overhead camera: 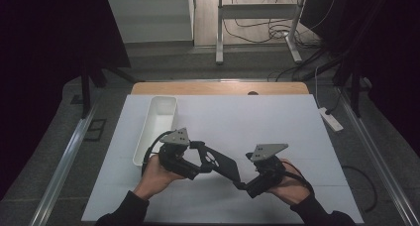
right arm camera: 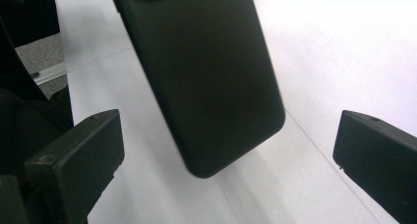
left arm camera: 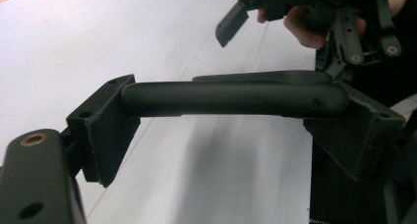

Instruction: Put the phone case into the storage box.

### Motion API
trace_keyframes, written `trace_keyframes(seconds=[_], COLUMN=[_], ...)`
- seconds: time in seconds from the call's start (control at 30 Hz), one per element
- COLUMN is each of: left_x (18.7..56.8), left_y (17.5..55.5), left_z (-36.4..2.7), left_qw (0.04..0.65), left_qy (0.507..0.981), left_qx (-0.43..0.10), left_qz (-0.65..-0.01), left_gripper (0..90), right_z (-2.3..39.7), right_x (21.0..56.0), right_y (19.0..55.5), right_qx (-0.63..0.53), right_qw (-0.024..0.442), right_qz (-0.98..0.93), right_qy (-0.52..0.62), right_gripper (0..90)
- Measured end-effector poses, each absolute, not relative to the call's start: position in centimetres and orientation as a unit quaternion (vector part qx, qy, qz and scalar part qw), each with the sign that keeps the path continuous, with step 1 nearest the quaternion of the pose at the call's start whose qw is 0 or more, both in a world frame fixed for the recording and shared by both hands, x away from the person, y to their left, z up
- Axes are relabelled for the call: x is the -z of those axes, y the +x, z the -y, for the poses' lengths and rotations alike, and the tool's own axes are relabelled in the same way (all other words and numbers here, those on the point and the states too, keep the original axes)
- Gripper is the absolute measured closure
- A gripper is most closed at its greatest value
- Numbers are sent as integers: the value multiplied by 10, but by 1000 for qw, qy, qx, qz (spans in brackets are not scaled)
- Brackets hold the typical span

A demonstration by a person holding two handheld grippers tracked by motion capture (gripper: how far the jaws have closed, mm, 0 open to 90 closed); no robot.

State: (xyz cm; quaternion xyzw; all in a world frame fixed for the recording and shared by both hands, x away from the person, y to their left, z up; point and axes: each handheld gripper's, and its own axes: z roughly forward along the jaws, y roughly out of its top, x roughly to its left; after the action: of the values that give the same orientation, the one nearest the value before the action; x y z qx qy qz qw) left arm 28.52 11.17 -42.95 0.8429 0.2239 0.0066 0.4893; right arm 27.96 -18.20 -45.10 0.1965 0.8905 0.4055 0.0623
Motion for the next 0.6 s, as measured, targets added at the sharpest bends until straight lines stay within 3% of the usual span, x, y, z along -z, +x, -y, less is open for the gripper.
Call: trace_keyframes(seconds=[0.6], left_x=[425], left_y=[276], left_z=[-105], left_qw=[479], left_qy=[833], left_qx=[-14], left_qz=[-278], left_gripper=[154], right_z=[166], right_x=[454], right_y=[272], right_qx=[-376], right_qw=[86], right_qz=[-898], right_qy=[213], right_gripper=[0])
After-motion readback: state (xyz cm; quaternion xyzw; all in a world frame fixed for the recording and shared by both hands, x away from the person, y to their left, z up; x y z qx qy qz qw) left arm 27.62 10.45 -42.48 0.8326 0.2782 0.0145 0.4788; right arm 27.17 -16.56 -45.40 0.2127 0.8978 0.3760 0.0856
